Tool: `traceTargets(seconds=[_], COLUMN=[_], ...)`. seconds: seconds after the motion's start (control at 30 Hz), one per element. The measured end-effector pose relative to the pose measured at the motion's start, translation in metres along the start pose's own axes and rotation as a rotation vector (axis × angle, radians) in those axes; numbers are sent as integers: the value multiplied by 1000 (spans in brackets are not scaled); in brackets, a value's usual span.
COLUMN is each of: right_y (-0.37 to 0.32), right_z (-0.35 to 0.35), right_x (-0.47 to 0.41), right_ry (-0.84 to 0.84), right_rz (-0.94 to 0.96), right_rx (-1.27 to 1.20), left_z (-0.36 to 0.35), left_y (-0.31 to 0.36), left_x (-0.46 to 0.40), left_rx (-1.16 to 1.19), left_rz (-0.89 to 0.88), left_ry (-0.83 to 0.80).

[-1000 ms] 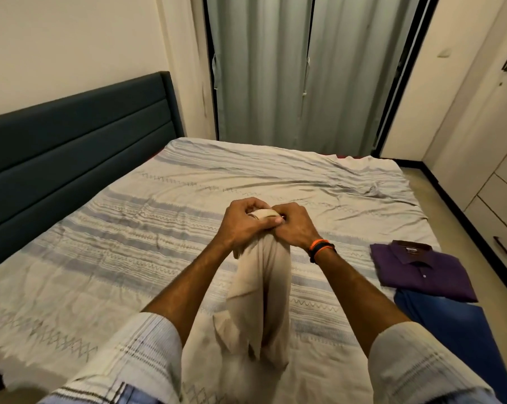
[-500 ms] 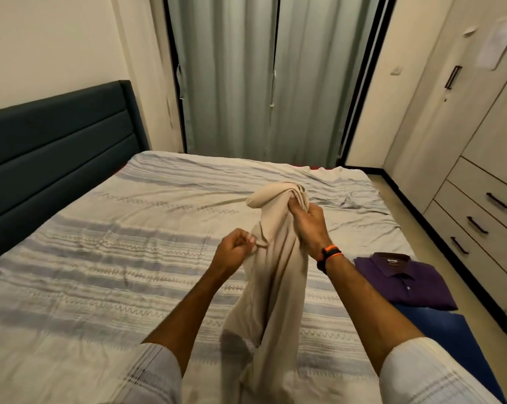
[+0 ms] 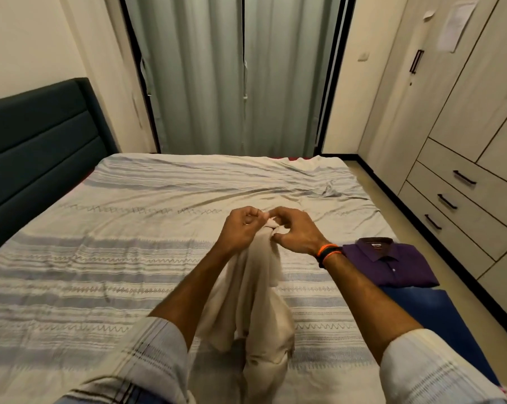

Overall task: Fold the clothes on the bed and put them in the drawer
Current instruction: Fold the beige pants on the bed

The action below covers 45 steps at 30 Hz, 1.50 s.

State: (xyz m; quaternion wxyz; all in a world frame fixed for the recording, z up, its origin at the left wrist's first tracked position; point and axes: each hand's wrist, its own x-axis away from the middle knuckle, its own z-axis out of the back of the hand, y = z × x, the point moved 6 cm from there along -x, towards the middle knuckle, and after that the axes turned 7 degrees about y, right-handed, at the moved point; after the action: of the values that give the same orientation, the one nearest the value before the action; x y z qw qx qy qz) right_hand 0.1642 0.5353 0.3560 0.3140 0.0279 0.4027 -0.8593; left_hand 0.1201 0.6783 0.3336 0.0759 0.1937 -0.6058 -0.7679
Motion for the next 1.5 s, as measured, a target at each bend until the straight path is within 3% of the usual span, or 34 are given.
traceTargets(seconds=[0.13, 0.3, 0.4, 0.5, 0.6, 0.73, 0.9, 1.03, 1.17, 1.3, 1.37, 1.5], right_y=[7, 13, 26, 39, 50, 49, 34, 43, 43, 39, 30, 17], right_z=[12, 30, 46, 55, 47, 15, 8, 13, 4, 1, -1, -2], right_x=[-7, -19, -22, -23, -18, -4, -6, -12, -14, -16, -16, -21], right_ry=[51, 108, 208, 213, 19, -250, -71, -29, -145, -55, -97, -169], right_rz=[-9, -1, -122, -175, -157, -58, 57, -28, -83, -144, -117, -41], right_rx=[-122, -341, -445, -331, -77, -14, -97, -269, -390, -618, -611, -489], left_z=[6, 13, 18, 21, 18, -2, -20, -8, 2, 2, 2, 2], left_y=[7, -22, -42, -35, -11, 9, 17, 8, 6, 2, -4, -1], left_x=[0, 11, 20, 25, 24, 15, 10, 8, 13, 13, 14, 16], left_rx=[-39, -603, -767, -659, -456, -279, -352, -408, -349, -520, -521, -378], left_rz=[14, 122, 184, 190, 115, 23, -34, 39, 45, 154, 185, 70], left_ry=[-32, -78, -15, 119, 283, 241, 143, 103, 87, 46, -5, -29])
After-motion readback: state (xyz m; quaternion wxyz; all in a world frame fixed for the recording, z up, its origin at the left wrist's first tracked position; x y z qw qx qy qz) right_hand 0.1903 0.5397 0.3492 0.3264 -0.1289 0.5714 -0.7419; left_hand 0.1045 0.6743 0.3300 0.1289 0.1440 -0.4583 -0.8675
